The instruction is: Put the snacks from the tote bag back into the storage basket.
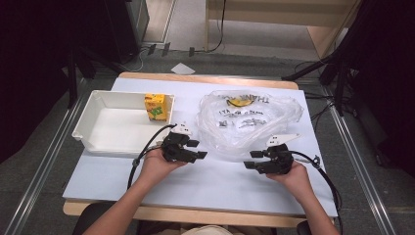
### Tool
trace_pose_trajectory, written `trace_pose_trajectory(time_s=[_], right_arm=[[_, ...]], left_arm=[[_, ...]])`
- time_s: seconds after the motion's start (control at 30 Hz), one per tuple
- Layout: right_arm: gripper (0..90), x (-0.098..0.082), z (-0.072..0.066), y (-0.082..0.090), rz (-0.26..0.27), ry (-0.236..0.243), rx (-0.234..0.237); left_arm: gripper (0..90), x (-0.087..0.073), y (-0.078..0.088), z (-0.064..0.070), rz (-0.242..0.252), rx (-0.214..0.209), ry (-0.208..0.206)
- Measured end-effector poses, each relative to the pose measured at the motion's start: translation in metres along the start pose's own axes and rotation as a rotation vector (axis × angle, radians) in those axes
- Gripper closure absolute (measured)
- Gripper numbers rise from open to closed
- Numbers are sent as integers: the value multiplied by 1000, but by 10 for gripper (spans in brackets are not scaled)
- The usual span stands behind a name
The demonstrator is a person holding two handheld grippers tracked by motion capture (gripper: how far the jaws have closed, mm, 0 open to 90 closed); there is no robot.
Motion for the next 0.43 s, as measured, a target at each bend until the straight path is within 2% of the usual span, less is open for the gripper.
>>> trace_pose_trajectory(time_s=[0.43], right_arm=[[454, 0, 0, 0, -2, 1, -1]], left_arm=[[431, -4, -4, -4, -48, 12, -11]])
Point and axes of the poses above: each handheld gripper's, and its own axes: y roughly backward along the jaws, x roughly out of its top, z roughly to its right, the point moved 5 cm from there along -y, roughly forward along the jaws, and after that the axes turned 10 degrees about -z, right-handed, at the moved point
